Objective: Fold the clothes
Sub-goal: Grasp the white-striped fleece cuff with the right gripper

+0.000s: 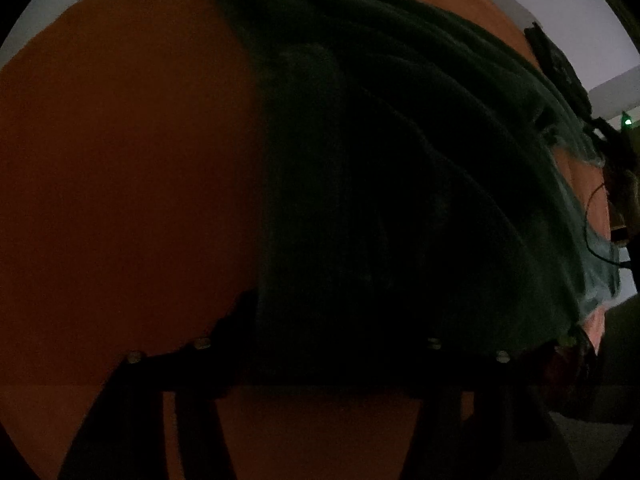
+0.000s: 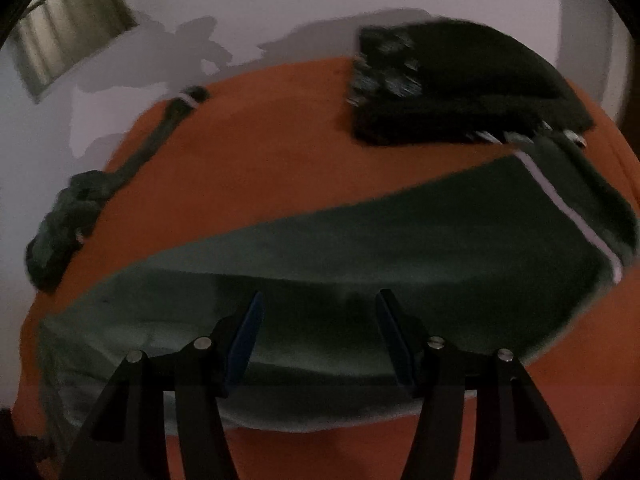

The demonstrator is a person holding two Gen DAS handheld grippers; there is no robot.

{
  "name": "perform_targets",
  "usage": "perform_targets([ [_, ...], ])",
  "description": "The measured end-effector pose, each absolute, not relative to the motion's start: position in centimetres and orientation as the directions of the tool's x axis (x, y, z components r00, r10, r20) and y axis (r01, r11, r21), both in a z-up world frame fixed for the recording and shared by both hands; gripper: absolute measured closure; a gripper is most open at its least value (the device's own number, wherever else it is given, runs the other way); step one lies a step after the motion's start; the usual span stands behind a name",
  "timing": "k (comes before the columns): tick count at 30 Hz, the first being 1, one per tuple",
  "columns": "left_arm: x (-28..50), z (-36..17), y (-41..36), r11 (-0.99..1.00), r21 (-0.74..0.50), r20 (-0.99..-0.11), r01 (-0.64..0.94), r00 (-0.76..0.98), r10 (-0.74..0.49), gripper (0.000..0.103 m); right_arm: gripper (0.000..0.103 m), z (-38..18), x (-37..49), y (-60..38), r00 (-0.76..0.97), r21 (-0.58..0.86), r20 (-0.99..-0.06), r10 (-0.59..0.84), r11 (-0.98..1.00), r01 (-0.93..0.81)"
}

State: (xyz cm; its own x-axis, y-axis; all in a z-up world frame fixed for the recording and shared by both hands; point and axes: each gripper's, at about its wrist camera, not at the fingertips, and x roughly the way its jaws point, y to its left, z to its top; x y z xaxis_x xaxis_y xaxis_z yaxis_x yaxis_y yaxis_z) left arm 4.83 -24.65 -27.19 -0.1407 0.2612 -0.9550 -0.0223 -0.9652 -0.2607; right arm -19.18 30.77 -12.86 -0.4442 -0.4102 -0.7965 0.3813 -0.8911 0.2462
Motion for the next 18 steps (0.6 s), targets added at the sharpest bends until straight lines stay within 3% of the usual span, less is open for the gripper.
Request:
perform_targets([
  [3,4.8,-27.3,-24.8,-0.960,-0.280,-0.950,-0.006,-0.140,0.278,0.046,0.046,-13.7,-20.2,33.3,-0.449,0.264,-0.809,-0.380,-0.916,0.301],
  [8,5.1,-27.4,-24.5,-0.958,-0.288,-0.945,0.002,-0.165,0.284,0.065,0.046,-14.3,-21.0,36.2,-0.454,0.303,-0.815,-0.359,-0.933,0.194],
  [14,5.6,-29.0,-27.1,-0.897,-0.425,-0.905,0.126,-0.100,0.414,0.061,0.046,-13.6,-20.3,39.1,-0.487,0.365,-0.791,-0.371,-0.924,0.112],
  [18,2.7,-25.3,-24.1,-0.929,-0.371,-0.923,0.018,-0.121,0.366,0.058,0.046,-11.5,-19.8,41.6,-0.508,0.386,-0.775,-0.376,-0.918,0.091],
])
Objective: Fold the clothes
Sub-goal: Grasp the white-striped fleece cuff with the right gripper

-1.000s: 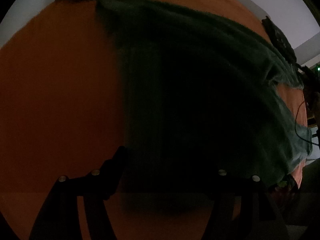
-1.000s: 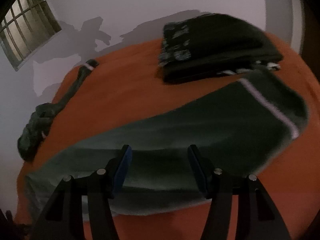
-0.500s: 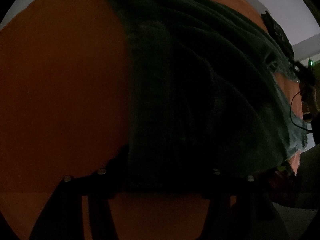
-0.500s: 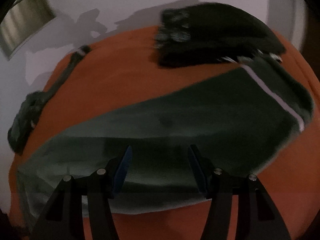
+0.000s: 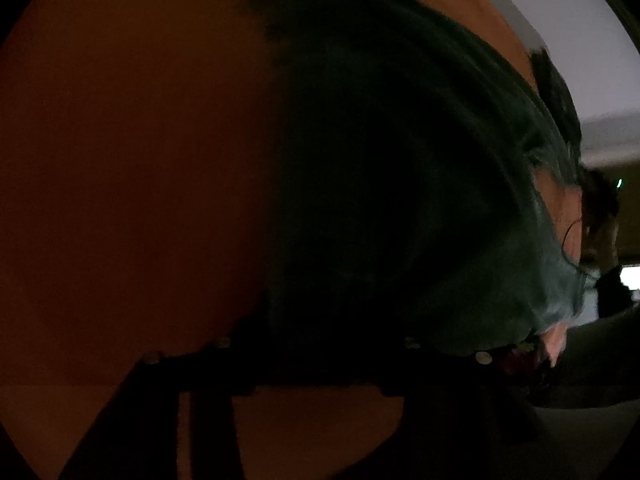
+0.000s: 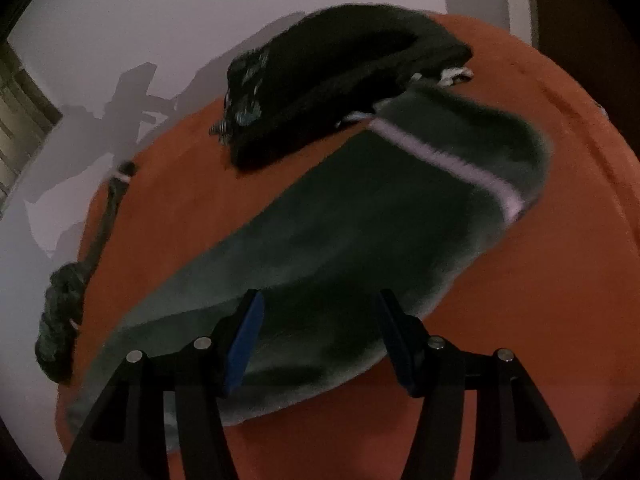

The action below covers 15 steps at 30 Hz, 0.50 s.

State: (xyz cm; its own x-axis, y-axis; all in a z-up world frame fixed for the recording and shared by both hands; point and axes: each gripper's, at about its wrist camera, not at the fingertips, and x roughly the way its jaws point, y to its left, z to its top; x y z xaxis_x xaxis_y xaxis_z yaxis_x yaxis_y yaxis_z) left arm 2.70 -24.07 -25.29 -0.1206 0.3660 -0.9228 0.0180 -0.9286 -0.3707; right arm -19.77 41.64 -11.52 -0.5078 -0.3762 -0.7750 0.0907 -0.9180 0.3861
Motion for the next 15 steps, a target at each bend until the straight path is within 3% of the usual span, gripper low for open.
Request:
perform_targets([
  [7,-6.0,-16.4,-15.7,-0.850,-0.473,-0.797,-0.231,-0.299,0.525,0.053,0.046,-6.8,-15.6,50.0,-0.605,0.320,-0.753,-0.259,-0.947,0.007],
  [10,-9.8,-15.5,-12.7,-0.813,-0.477,-0.760,-0.334,-0.308,0.572,0.053,0.046,-5.6,-12.5,55.9,-0.637,0.308,-0.749,-0.182,-0.947,-0.092],
  [15,-5.6,-18.5,-9.0,-0.858,-0.380,-0.845,-0.346,-0.248,0.474,0.053,0.043,-5.8,-5.4,67.0,-0.646,0.285,-0.764,-0.005,-0.900,-0.331],
])
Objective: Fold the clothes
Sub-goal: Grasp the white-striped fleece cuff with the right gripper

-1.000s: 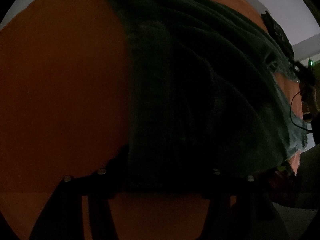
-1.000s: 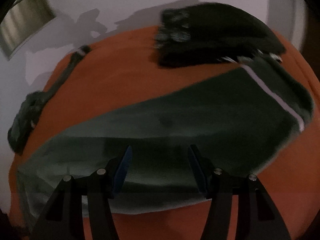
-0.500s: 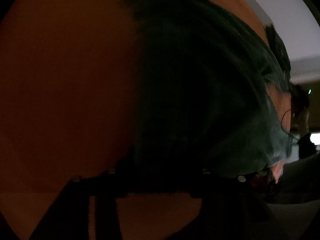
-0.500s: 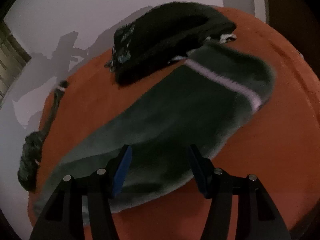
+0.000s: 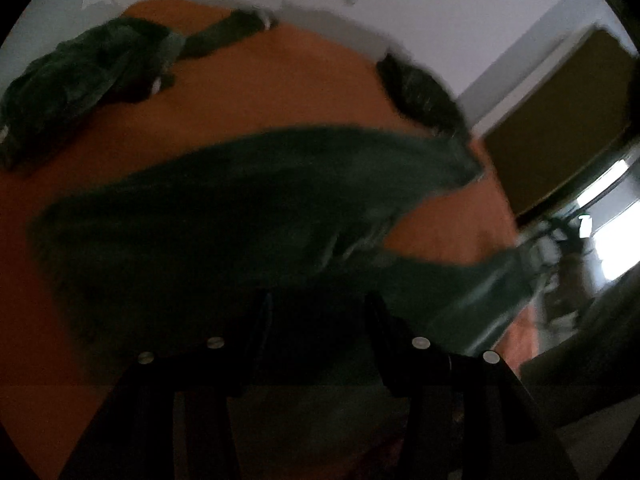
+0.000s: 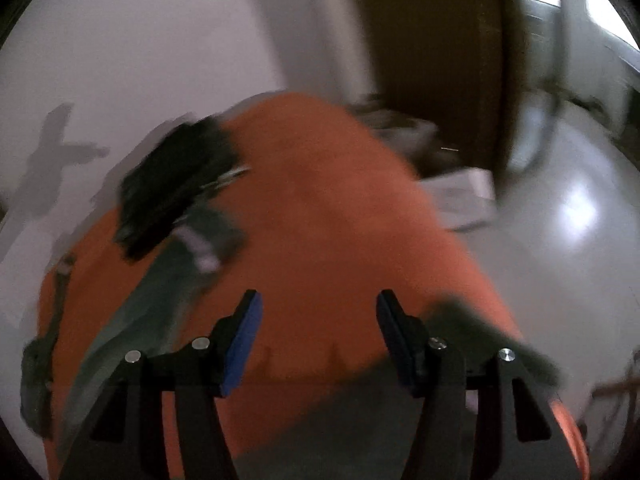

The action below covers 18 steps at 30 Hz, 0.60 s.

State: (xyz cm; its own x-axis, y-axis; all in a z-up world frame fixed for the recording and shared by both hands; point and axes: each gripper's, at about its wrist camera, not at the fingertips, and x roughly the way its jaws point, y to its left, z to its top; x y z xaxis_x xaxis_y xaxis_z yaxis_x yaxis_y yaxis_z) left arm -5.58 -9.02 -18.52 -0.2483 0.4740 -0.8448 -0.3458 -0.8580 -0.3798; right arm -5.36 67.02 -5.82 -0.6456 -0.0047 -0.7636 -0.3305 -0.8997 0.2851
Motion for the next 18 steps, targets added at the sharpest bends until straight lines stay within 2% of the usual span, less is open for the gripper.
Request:
perform_targets([
  [2,-5.0,-20.1,-10.3,-0.893,-0.350,-0.888,-0.283,-0.204,0.413,0.053,0.040,-7.3,-2.1,70.6,-0.627,0.301,-0.778,0.039,-0.853,-0.426],
  [4,-3.3,-21.8,-12.6,-0.931,-0.303,-0.922,-0.202,-0.185,0.340,0.053,0.040,-9.8,1.8,74.0,-0.610,0.377,-0.792,0.022,-0.769,-0.516],
  [9,1.5,-25.0,-21.1,-0.974,-0.217,-0.968,0.069,-0.145,0.206,0.053,0.040,-16.0,8.7,77.3,-0.625,0.517,-0.780,-0.028,-0.592,-0.618],
  [12,3.3,-25.6,-24.5,-0.958,-0.196,-0.974,0.211,-0.152,0.166,0.053,0.040,-18.9,9.7,78.1,-0.630,0.579,-0.772,-0.083,-0.501,-0.643],
  [14,4.0,-26.0,-26.4,-0.935,-0.201,-0.975,0.292,-0.157,0.160,0.047,0.040,-19.7,10.2,78.5,-0.654,0.614,-0.751,-0.090,-0.458,-0.642],
  [16,4.5,-26.5,-27.5,-0.910,-0.233,-0.969,0.344,-0.164,0.186,0.045,0.041,-19.7,10.2,78.8,-0.691,0.645,-0.718,-0.079,-0.447,-0.620],
  [17,4.7,-26.8,-27.7,-0.894,-0.261,-0.962,0.365,-0.175,0.209,0.045,0.045,-19.6,10.1,78.9,-0.707,0.657,-0.703,-0.075,-0.448,-0.606],
  [18,4.9,-27.1,-27.7,-0.883,-0.282,-0.957,0.376,-0.181,0.228,0.044,0.056,-19.6,9.7,79.1,-0.714,0.663,-0.696,-0.077,-0.451,-0.598],
])
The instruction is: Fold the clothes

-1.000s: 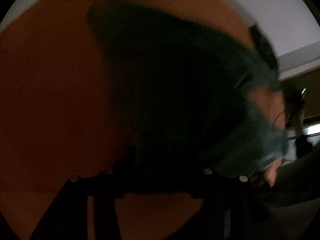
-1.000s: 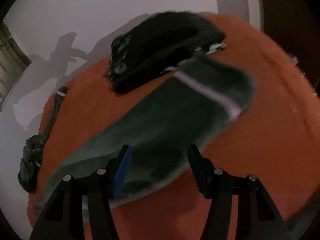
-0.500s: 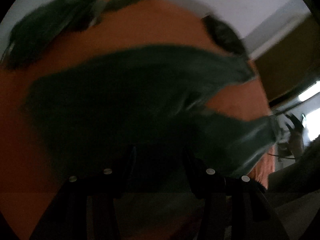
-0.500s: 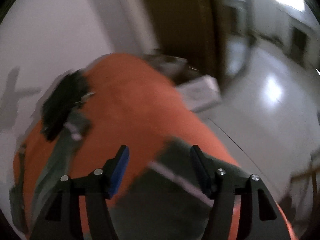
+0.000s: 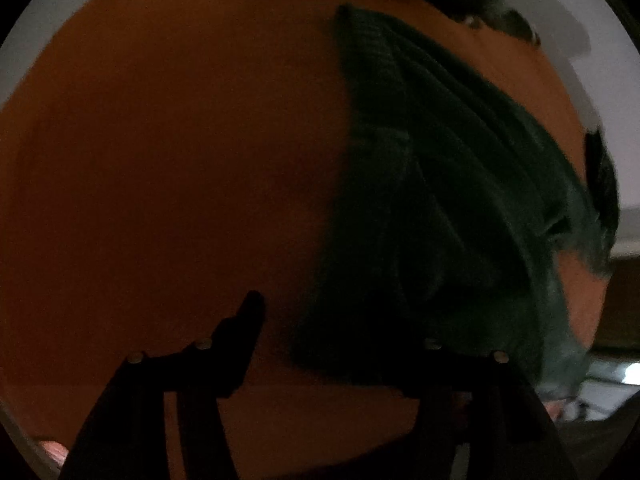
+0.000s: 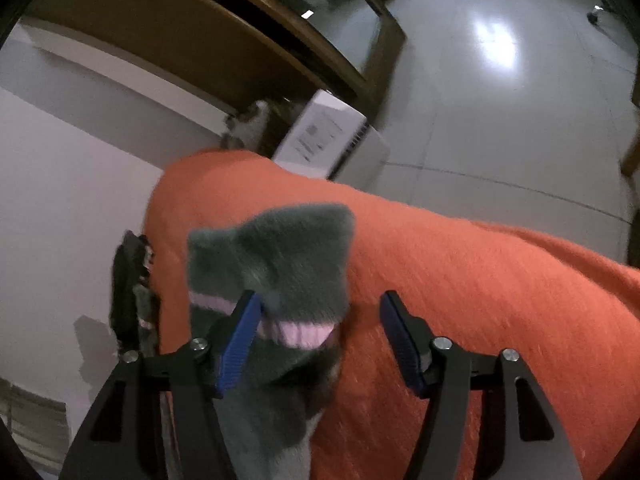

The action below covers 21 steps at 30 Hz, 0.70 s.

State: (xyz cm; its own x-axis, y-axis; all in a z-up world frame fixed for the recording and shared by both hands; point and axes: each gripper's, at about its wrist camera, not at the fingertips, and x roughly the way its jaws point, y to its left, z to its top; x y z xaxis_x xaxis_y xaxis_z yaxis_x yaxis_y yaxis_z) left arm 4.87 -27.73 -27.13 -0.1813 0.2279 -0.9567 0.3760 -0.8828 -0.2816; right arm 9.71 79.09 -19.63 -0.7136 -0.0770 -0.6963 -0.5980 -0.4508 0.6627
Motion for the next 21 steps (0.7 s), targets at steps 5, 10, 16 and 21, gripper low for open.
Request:
perform_targets([
  [5,5.4,-29.8,-26.2,-0.852,-0.344,-0.939,0.395,-0.151,0.309,0.028,0.086,-19.4,8.2,79.2,-0.711,0.663,-0.701,-0.060,-0.421,-0.619],
  [10,5.4,-31.5,-24.5,-0.865,-0.359,-0.933,0.350,-0.117,0.340,0.025,0.089,-18.0,7.4,78.7,-0.702,0.637,-0.712,-0.002,-0.422,-0.645],
  [16,4.2,-32.6,-24.8,-0.790,-0.458,-0.888,0.408,-0.159,0.432,0.084,0.090,-16.5,6.4,77.9,-0.710,0.616,-0.704,0.021,-0.478,-0.626],
  [21,1.5,-29.7,-25.8,-0.693,-0.591,-0.807,0.413,-0.301,0.508,0.088,0.091,-13.5,3.7,75.8,-0.718,0.569,-0.696,0.009,-0.603,-0.559],
])
